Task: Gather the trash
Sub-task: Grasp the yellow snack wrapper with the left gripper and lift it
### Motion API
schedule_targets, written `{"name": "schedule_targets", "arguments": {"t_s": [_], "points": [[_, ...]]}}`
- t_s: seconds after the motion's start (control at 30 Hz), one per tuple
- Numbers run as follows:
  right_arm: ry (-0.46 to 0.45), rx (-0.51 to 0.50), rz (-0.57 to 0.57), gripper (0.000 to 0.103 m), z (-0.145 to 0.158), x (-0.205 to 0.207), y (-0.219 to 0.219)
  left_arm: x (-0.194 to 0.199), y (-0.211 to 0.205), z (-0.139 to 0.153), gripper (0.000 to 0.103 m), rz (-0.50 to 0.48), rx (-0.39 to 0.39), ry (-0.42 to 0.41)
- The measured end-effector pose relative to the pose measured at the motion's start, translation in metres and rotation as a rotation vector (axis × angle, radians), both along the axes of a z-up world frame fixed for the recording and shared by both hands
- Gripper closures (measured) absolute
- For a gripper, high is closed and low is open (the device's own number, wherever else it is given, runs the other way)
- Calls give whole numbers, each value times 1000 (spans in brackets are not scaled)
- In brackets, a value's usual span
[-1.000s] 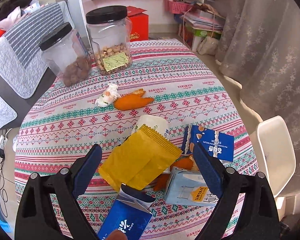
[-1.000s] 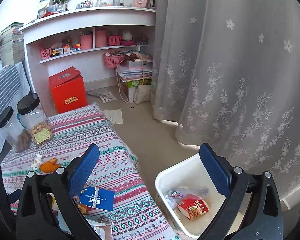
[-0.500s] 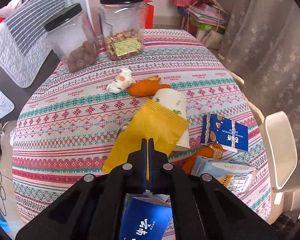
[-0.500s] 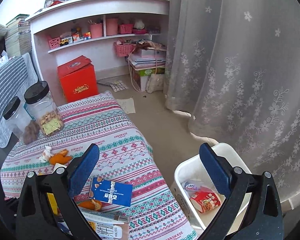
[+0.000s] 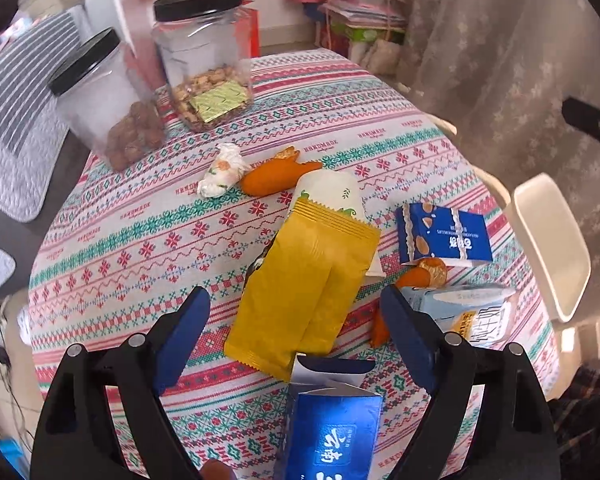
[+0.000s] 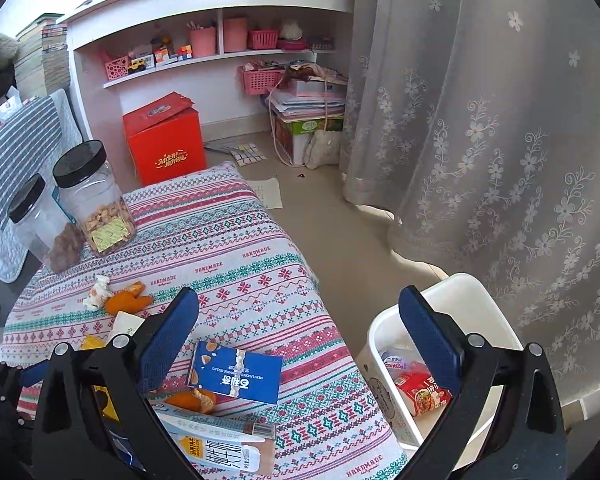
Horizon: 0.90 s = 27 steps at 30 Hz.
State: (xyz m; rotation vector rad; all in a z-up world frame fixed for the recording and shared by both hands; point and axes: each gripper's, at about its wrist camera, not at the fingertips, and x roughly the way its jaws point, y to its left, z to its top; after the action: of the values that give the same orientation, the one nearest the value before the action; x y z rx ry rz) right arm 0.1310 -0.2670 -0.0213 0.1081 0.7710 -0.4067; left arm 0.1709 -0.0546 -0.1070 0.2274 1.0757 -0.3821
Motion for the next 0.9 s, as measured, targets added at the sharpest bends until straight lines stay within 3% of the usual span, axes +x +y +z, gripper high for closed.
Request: {"name": "schedule_targets", "arguments": {"t_s": [0.27,0.4,0.43,0.47,0.53,0.7,0.83,0.9], "points": [[11,11,5,7,-2,9,-2,12,-10,-19,19,-103,23,38],[31,16,14,7,-6,12,0,12,-16,-33,19,-104,51,35],[36,17,16,7,-7,12,1,12,-16,-37,28,-99,52,40],[40,19,19,7,-9,13,0,12,-17,-42,52,-105,54,55],[48,30,24,7,-11,14,1,10,-15,-48,62,-107,77,67],[74,101,53,7,-17,19,5,5,10,-21,72,-39,-1,26],[97,153,126,7,-25,25,21,4,50,22,75,111,-98,-49],[112,130,195,7,-28,34,38,2,76,50,77,210,-171,-97]]}}
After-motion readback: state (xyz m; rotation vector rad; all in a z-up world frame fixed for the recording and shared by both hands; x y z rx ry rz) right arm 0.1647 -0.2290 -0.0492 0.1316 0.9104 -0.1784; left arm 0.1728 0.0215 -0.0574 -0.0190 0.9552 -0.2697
